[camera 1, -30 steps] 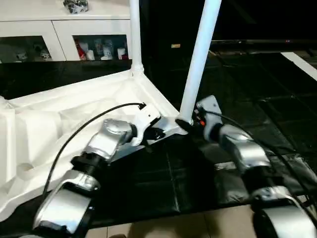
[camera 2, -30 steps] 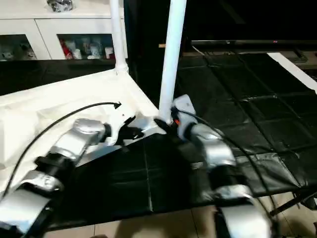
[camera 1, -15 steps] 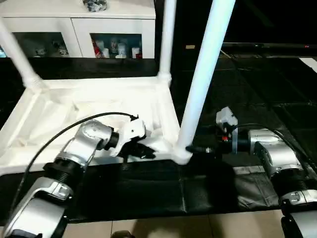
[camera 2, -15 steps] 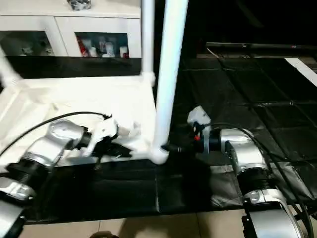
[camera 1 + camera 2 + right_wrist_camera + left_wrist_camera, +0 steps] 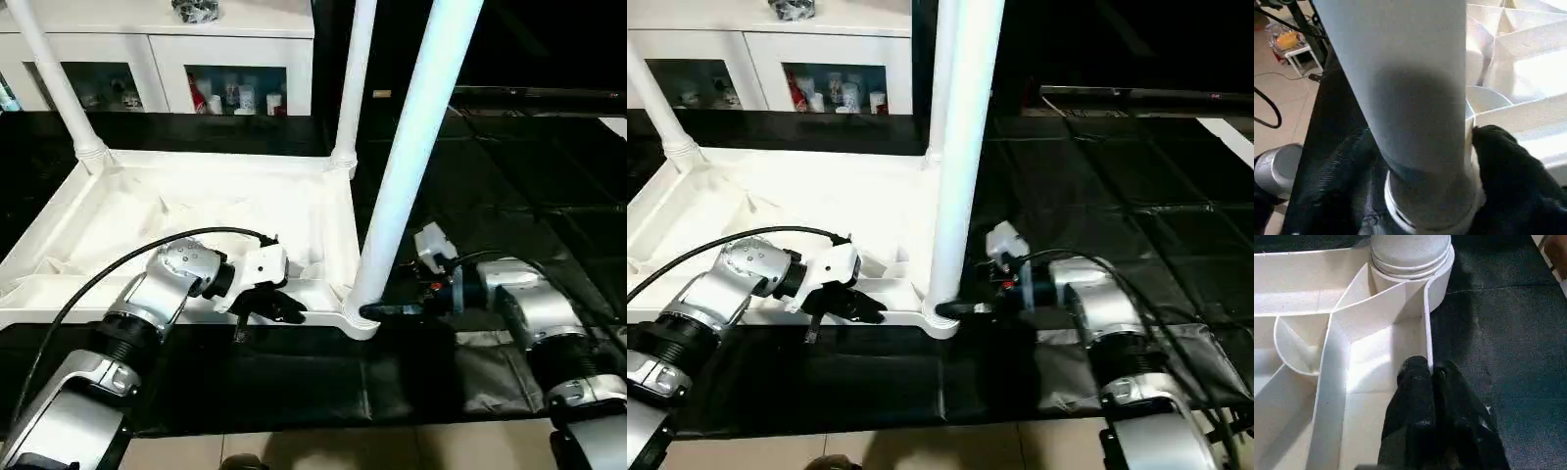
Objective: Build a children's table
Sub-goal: Rotate leg to tighten
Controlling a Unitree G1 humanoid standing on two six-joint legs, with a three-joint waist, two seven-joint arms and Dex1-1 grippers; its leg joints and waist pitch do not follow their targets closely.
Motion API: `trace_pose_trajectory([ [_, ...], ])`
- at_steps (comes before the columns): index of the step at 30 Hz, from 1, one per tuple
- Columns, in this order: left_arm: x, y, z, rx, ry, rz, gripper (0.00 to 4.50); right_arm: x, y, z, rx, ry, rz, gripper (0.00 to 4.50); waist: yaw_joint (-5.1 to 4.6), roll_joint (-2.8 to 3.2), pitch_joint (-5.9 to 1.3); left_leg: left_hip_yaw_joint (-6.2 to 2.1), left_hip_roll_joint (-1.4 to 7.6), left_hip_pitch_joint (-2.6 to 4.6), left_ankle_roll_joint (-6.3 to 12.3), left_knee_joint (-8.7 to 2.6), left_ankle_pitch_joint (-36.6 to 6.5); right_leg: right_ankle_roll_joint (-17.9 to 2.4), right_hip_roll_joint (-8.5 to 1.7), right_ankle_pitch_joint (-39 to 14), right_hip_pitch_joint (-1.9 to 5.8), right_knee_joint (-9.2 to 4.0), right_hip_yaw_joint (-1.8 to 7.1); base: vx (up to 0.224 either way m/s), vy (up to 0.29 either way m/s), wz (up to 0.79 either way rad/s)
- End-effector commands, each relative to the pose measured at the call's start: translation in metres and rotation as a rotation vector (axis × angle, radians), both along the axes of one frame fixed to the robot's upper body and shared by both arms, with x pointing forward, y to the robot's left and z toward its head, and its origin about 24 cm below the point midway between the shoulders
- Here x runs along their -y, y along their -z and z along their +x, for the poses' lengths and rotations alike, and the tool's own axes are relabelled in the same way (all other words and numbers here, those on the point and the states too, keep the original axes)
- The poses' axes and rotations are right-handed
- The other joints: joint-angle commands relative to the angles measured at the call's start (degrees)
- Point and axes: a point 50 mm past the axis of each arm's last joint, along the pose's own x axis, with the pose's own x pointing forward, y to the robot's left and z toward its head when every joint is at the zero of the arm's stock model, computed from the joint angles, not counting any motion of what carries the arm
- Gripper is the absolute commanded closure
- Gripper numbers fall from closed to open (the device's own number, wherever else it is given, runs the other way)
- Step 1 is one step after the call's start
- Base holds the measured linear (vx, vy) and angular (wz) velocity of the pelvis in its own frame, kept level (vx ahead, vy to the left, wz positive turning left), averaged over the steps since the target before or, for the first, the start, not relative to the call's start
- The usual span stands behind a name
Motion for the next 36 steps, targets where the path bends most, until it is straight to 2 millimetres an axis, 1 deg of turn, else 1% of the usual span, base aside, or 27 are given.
trace_pose_trajectory([
  [1,0.009,-0.002,-0.001,0.02,0.069,0.023,4.5,-0.001,-0.004,0.0,-0.001,-0.027,0.011,1.63,-0.36,-0.1,-4.44,-0.55,2.78,0.32,3.1,-3.73,-7.04,-11.62,-4.88,-11.73,3.38,-3.76,3.45,0.0,0.0,0.0],
  [2,0.009,-0.002,-0.001,0.022,0.068,0.025,4.5,-0.001,-0.003,0.0,-0.004,-0.029,0.012,1.63,-0.33,0.04,-4.39,-0.59,2.8,0.29,3.14,-3.76,-7.14,-11.65,-4.9,-11.98,3.36,-3.76,3.42,0.0,0.0,0.0],
  [5,0.008,-0.001,0.0,0.026,0.06,0.028,4.5,-0.003,-0.002,0.0,-0.017,-0.035,0.018,1.77,-0.27,-0.04,-4.42,-0.58,2.74,0.24,3.2,-3.72,-6.9,-11.32,-4.92,-12.33,3.4,-3.81,3.43,0.0,0.0,0.0],
  [6,0.008,-0.001,0.001,0.029,0.058,0.029,4.5,-0.004,-0.001,0.0,-0.021,-0.038,0.019,2.02,-0.27,-0.04,-4.44,-0.56,2.73,0.26,3.19,-3.71,-6.81,-11.18,-4.9,-12.39,3.38,-3.81,3.43,0.0,0.0,0.0],
  [9,0.008,-0.001,0.002,0.039,0.037,0.029,4.5,-0.005,-0.001,-0.001,-0.028,-0.039,0.024,2.15,-0.25,-0.06,-4.4,-0.58,2.77,0.25,3.07,-3.74,-6.91,-11.03,-4.94,-12.83,3.37,-3.84,3.42,0.0,0.0,0.0],
  [10,0.01,-0.001,0.005,0.045,-0.007,0.009,4.5,-0.007,0.0,-0.001,-0.03,-0.025,0.031,2.15,-0.26,-0.06,-4.38,-0.59,2.76,0.26,3.0,-3.77,-6.97,-10.98,-4.92,-13.01,3.35,-3.85,3.41,0.0,0.0,0.0],
  [11,0.011,-0.001,0.007,0.041,-0.039,-0.007,4.5,-0.007,0.0,-0.001,-0.028,-0.013,0.034,2.27,-0.31,-0.17,-4.26,-0.44,2.73,0.39,2.95,-3.75,-7.33,-10.95,-4.84,-13.55,3.23,-4.04,3.45,0.0,0.0,0.0],
  [14,0.016,-0.001,0.011,0.043,-0.11,-0.033,4.5,-0.01,0.002,0.0,-0.041,0.041,0.047,2.38,-0.19,-0.2,-4.07,-0.46,2.74,0.64,2.61,-3.88,-8.65,-10.31,-5.0,-16.97,3.14,-4.47,3.46,0.0,0.0,0.0],
  [15,0.019,-0.001,0.014,0.048,-0.159,-0.046,4.5,-0.014,0.003,0.001,-0.033,0.091,0.055,2.42,-0.27,-0.25,-3.96,-0.52,2.73,0.76,2.11,-3.98,-9.38,-9.35,-4.98,-19.21,3.11,-4.72,3.49,0.0,0.0,0.0],
  [16,0.025,-0.001,0.019,0.05,-0.227,-0.067,4.5,-0.02,0.007,0.002,-0.032,0.163,0.06,2.42,-0.29,-0.24,-3.94,-0.53,2.76,0.8,1.9,-4.02,-9.32,-9.16,-4.96,-19.3,3.03,-4.74,3.55,0.0,0.0,0.0],
  [17,0.03,-0.002,0.022,0.052,-0.278,-0.082,4.5,-0.026,0.011,0.004,-0.033,0.231,0.044,2.45,-0.43,-0.12,-3.85,-0.67,2.68,0.83,1.39,-4.13,-9.97,-8.67,-5.09,-20.78,3.01,-4.96,3.49,0.0,0.0,0.0],
  [18,0.034,-0.002,0.025,0.054,-0.32,-0.093,4.5,-0.032,0.015,0.005,-0.034,0.291,0.023,2.47,-0.64,-0.23,-3.85,-0.75,2.61,0.73,0.91,-4.23,-9.93,-8.2,-5.08,-21.51,3.15,-4.96,3.48,0.0,0.0,0.0],
  [19,0.04,-0.004,0.028,0.057,-0.374,-0.113,4.5,-0.039,0.02,0.007,-0.038,0.361,0.007,2.48,-0.89,0.07,-3.86,-1.0,2.41,0.72,0.16,-4.36,-10.43,-7.18,-5.18,-23.93,3.22,-5.21,3.26,0.0,0.0,0.0],
  [20,0.047,-0.005,0.03,0.057,-0.416,-0.13,4.5,-0.047,0.024,0.01,-0.06,0.423,0.007,2.48,-1.34,0.0,-3.8,-0.91,2.3,0.73,-0.26,-4.38,-10.74,-6.46,-5.17,-24.93,3.13,-5.53,3.34,0.0,0.0,0.0],
  [21,0.053,-0.006,0.032,0.06,-0.446,-0.139,4.5,-0.054,0.026,0.011,-0.079,0.467,0.001,2.51,-1.65,0.15,-3.87,-1.07,2.19,0.76,-0.3,-4.42,-11.0,-6.22,-5.24,-25.61,3.21,-5.7,3.22,0.0,0.0,0.0],
  [22,0.056,-0.007,0.033,0.062,-0.463,-0.143,4.5,-0.058,0.028,0.012,-0.091,0.493,-0.003,2.51,-1.96,0.09,-3.91,-1.02,2.19,0.66,-0.21,-4.4,-10.87,-6.2,-5.18,-25.21,3.24,-5.66,3.29,0.0,0.0,0.0],
  [23,0.063,-0.008,0.036,0.069,-0.504,-0.156,4.5,-0.067,0.029,0.014,-0.099,0.523,-0.002,2.52,-2.17,0.47,-3.9,-1.2,2.11,0.3,-0.08,-4.47,-10.61,-6.15,-5.11,-24.8,3.46,-5.59,3.15,0.0,0.0,0.0],
  [24,0.069,-0.01,0.039,0.076,-0.543,-0.168,4.5,-0.075,0.03,0.016,-0.114,0.556,-0.006,2.54,-2.41,0.33,-3.89,-1.09,2.13,0.29,0.0,-4.48,-10.81,-6.03,-5.01,-24.65,3.37,-5.7,3.18,0.0,0.0,0.0],
  [25,0.071,-0.011,0.039,0.078,-0.555,-0.172,4.5,-0.077,0.03,0.017,-0.119,0.566,-0.007,2.54,-2.68,0.25,-3.88,-1.0,1.98,0.58,0.1,-4.36,-11.16,-6.22,-4.96,-24.81,3.12,-5.87,3.14,0.0,0.0,0.0],
  [26,0.079,-0.014,0.043,0.085,-0.605,-0.188,4.5,-0.088,0.031,0.021,-0.138,0.62,-0.019,2.54,-2.72,0.34,-3.97,-1.04,1.9,0.67,0.12,-4.29,-11.08,-6.37,-5.03,-24.66,3.18,-5.86,3.13,0.0,0.0,0.0],
  [27,0.082,-0.016,0.045,0.088,-0.639,-0.198,4.5,-0.093,0.031,0.024,-0.143,0.654,-0.032,2.54,-3.11,0.68,-4.01,-1.03,1.8,0.49,0.38,-4.22,-10.53,-6.99,-4.93,-23.26,3.22,-5.74,3.22,0.0,0.0,0.0],
  [28,0.083,-0.016,0.045,0.088,-0.653,-0.202,4.5,-0.096,0.03,0.025,-0.144,0.667,-0.038,2.54,-3.29,0.56,-4.06,-0.97,1.75,0.37,0.47,-4.2,-10.26,-7.08,-4.82,-22.61,3.34,-5.68,3.2,0.0,0.0,0.0],
  [30,0.086,-0.018,0.047,0.092,-0.681,-0.207,4.5,-0.101,0.029,0.028,-0.142,0.708,-0.042,2.54,-3.39,0.57,-4.21,-0.98,1.79,0.27,0.73,-4.15,-9.1,-7.57,-4.81,-20.28,3.44,-5.43,3.23,0.0,0.0,0.0],
  [31,0.087,-0.019,0.047,0.098,-0.691,-0.208,4.5,-0.103,0.029,0.029,-0.142,0.72,-0.033,2.54,-3.39,0.63,-4.3,-1.03,1.91,0.19,1.06,-4.18,-8.39,-8.12,-4.76,-18.01,3.54,-5.19,3.24,0.0,0.0,0.0],
  [32,0.087,-0.019,0.048,0.101,-0.697,-0.206,4.5,-0.104,0.028,0.029,-0.142,0.729,-0.027,2.0,-3.44,0.6,-4.28,-0.96,1.93,0.15,1.28,-4.19,-8.26,-8.35,-4.7,-16.9,3.52,-5.1,3.3,0.0,0.0,0.0],
  [33,0.086,-0.019,0.047,0.101,-0.688,-0.203,4.5,-0.102,0.027,0.03,-0.137,0.748,-0.017,2.0,-3.32,0.47,-4.39,-0.92,1.99,0.23,1.88,-4.16,-7.56,-9.2,-4.78,-14.27,3.6,-4.75,3.39,0.0,0.0,0.0],
  [36,0.083,-0.017,0.045,0.109,-0.669,-0.189,4.5,-0.097,0.027,0.029,-0.12,0.746,-0.019,1.66,-3.4,0.5,-4.3,-0.84,1.97,0.17,2.52,-4.18,-7.57,-9.72,-4.81,-13.55,3.65,-4.74,3.4,0.0,0.0,0.0],
])
